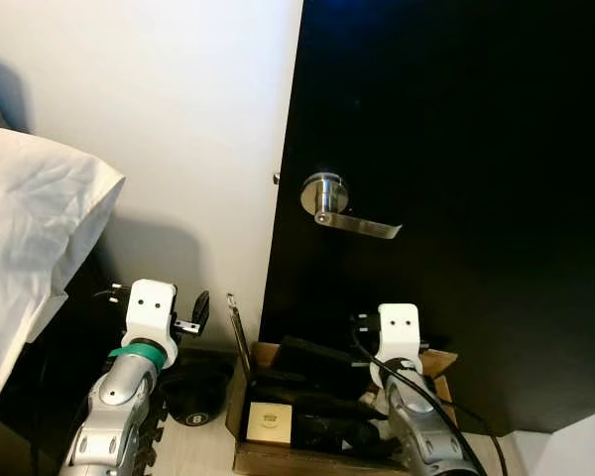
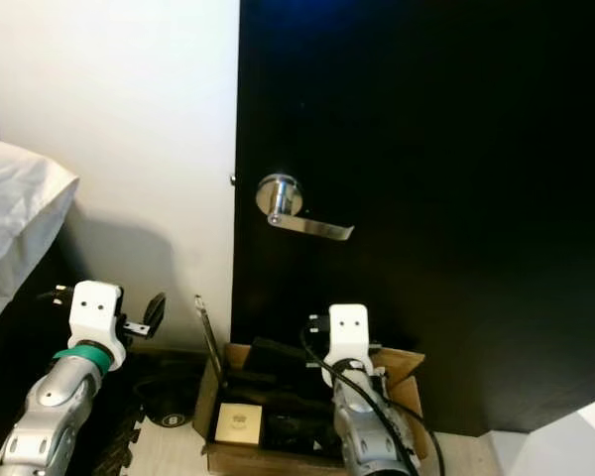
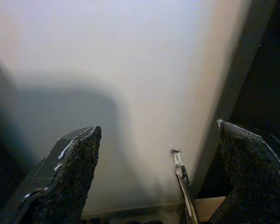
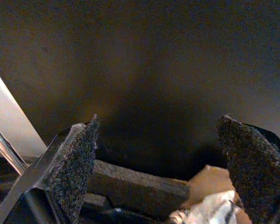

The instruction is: Clean up the room

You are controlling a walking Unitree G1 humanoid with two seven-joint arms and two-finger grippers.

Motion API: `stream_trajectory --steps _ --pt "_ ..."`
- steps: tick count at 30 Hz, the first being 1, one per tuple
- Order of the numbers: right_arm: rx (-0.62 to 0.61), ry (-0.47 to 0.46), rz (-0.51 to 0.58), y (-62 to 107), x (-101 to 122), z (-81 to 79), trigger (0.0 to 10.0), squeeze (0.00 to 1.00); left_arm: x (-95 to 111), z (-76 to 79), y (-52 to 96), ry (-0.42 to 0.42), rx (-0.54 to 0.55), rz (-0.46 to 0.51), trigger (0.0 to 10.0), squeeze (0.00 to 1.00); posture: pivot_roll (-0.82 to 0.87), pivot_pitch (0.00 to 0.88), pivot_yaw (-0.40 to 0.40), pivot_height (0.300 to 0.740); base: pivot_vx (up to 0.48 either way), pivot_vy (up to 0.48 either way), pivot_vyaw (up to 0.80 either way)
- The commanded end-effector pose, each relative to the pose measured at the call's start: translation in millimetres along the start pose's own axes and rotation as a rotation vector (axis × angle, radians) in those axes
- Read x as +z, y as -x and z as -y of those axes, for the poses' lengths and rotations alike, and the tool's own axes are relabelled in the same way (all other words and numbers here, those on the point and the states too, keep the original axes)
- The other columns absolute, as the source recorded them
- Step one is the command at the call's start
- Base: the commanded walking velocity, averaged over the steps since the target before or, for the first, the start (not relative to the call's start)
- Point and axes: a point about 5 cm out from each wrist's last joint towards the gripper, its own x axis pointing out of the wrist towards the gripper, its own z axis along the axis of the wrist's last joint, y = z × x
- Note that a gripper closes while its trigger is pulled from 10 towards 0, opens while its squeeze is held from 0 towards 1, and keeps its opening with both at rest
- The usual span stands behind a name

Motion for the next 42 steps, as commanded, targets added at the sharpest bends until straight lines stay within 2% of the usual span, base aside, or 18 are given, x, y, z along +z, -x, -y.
stream_trajectory --steps 1,6,22,32,42 --pt "-0.013 0.005 -0.010 0.1 -3.8 2.4 10.0 0.00 -5.0 -0.8 1.0 0.003 0.001 -0.015 10.0 0.00 0.11 0.000 -0.012 0.740 0.000 0.000 0.00" --pt "-0.007 -0.030 0.009 -1.9 1.0 -1.2 10.0 0.00 -0.2 -1.0 -0.6 0.006 0.012 0.006 10.0 0.00 0.12 0.000 -0.019 0.740 0.000 0.000 0.00" --pt "-0.020 -0.007 0.017 -1.3 -0.6 1.9 10.0 0.00 1.3 1.9 -1.9 0.030 0.032 0.017 10.0 0.00 0.12 0.000 -0.043 0.740 0.000 0.000 0.00" --pt "-0.004 -0.006 0.019 -4.0 1.7 -0.2 10.0 0.00 -0.9 1.3 3.3 0.035 0.038 0.014 10.0 0.00 0.12 0.000 -0.053 0.740 0.000 0.000 0.00" --pt "-0.010 -0.008 0.020 -5.3 2.2 0.3 10.0 0.00 0.6 1.7 2.3 0.031 0.032 0.015 10.0 0.00 0.12 0.000 -0.041 0.740 -0.244 0.000 0.00"
